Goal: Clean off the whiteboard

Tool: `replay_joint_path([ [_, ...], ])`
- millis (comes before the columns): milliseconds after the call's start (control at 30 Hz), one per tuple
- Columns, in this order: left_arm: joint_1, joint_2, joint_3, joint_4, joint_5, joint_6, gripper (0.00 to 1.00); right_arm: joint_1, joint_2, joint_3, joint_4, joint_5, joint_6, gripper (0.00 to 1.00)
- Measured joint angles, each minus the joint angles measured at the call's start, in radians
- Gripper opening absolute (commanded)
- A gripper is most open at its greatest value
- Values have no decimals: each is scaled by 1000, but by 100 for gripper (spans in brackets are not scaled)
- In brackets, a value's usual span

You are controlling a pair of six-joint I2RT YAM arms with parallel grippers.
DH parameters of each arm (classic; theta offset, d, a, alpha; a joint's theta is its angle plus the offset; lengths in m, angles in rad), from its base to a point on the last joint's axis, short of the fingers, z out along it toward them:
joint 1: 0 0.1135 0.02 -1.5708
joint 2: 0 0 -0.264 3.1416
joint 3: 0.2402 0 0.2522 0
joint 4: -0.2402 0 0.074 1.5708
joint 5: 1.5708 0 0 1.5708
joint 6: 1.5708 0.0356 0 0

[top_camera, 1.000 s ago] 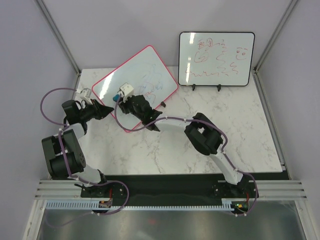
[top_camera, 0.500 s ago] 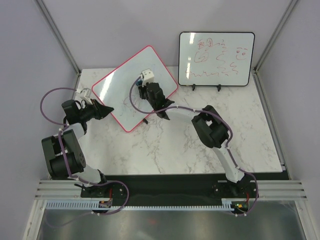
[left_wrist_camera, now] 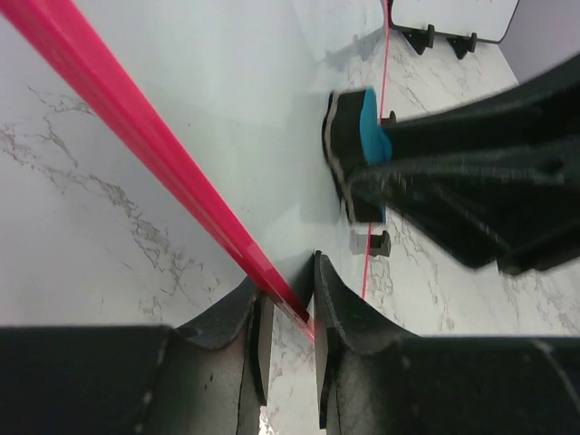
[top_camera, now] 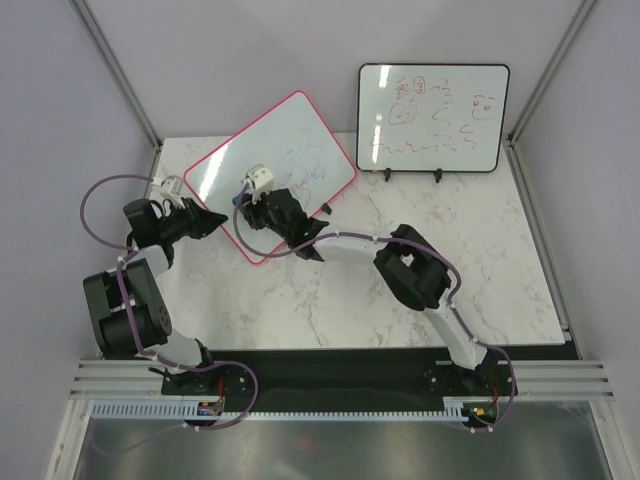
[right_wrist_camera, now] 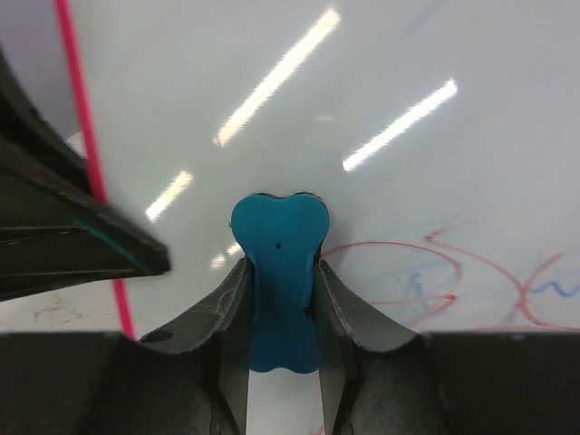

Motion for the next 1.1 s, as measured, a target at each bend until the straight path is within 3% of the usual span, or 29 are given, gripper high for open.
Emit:
replay_joint_path([
  [267, 0, 0, 4, -9, 1, 9, 2, -224, -24, -3, -94, 54, 109, 0],
  [400, 0, 0, 6, -14, 2, 11, 2, -277, -25, -22, -111, 70, 124, 0],
  [867, 0, -2, 9, -28, 2, 17, 2, 39, -23, 18, -124, -10, 15, 0],
  [1100, 0, -2, 13, -35, -7, 20, 2, -2, -27, -8, -120, 28, 17, 0],
])
